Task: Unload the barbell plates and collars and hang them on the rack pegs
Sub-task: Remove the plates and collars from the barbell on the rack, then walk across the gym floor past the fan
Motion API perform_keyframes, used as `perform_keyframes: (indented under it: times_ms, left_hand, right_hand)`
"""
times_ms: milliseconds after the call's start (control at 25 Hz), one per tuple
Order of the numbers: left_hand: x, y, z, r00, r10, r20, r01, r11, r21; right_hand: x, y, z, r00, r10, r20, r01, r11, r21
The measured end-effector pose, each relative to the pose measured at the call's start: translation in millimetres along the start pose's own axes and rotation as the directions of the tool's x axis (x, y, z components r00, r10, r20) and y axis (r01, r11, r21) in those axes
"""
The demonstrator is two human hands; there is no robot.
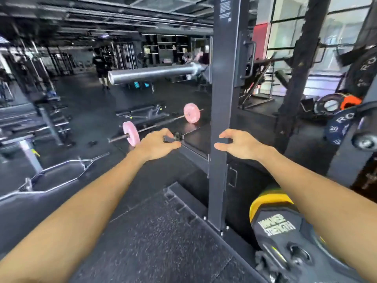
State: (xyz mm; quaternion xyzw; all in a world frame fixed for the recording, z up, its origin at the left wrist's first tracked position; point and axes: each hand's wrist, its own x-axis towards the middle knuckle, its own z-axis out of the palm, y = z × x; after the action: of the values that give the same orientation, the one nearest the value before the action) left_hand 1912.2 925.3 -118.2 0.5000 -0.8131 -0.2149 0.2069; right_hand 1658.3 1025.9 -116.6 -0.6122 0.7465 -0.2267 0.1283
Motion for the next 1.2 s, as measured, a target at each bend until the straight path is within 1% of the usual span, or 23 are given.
perform_keyframes:
  times_ms: [80,160,280,360,440,520,640,760,800,920,1000,1040,1080,1200]
  left_hand:
    - [-23,-52,12,0.992,-0.111,0.050,0.112,0.994,-0.004]
    - [-51,-104,29,0.971,-0.216,0.104,0.219,0.975,-0.020]
    - [-99,-172,64,0.913,-0.355,0.201,0.364,0.932,-0.005]
    - [-136,-215,94,0.859,-0.433,0.272,0.446,0.895,0.016]
    - [-177,-253,124,0.788,-0.505,0.351,0.530,0.848,0.032]
    - [-218,-285,152,0.711,-0.557,0.429,0.607,0.794,0.024]
    - [-267,-315,180,0.610,-0.615,0.501,0.691,0.722,0.045]
    - [-307,-345,202,0.487,-0.657,0.576,0.741,0.660,0.127]
    - [-319,-353,206,0.448,-0.655,0.608,0.741,0.653,0.157]
    - [-342,-374,211,0.354,-0.591,0.725,0.674,0.698,0.240]
    - [-345,-381,212,0.294,-0.554,0.779,0.634,0.723,0.275]
    - [-344,-385,211,0.279,-0.550,0.787,0.622,0.728,0.289]
    - [-342,-390,208,0.278,-0.553,0.786,0.618,0.729,0.294]
    - [-330,-412,200,0.285,-0.578,0.765,0.669,0.691,0.274]
  right_hand:
    - [1,-10,52,0.994,0.001,0.107,-0.004,1.000,0.026]
    - [-4,-18,104,0.977,0.012,0.213,-0.020,0.999,0.037]
    - [-20,-22,176,0.933,0.037,0.357,-0.064,0.996,0.065]
    - [-36,-22,224,0.893,0.060,0.446,-0.102,0.992,0.072]
    - [-55,-19,271,0.837,0.093,0.540,-0.138,0.989,0.044]
    - [-78,-14,316,0.759,0.150,0.634,-0.191,0.982,-0.003]
    - [-112,-3,373,0.647,0.219,0.730,-0.245,0.967,-0.073]
    - [-149,-1,417,0.529,0.262,0.807,-0.252,0.957,-0.145]
    - [-162,-1,429,0.497,0.278,0.822,-0.253,0.952,-0.169]
    - [-186,-6,453,0.408,0.327,0.852,-0.223,0.941,-0.255]
    - [-188,-15,466,0.354,0.333,0.874,-0.173,0.942,-0.289]
    - [-183,-24,472,0.338,0.333,0.880,-0.149,0.942,-0.299]
    - [-175,-33,479,0.335,0.328,0.883,-0.137,0.944,-0.299]
    - [-142,-64,497,0.390,0.266,0.881,-0.115,0.964,-0.240]
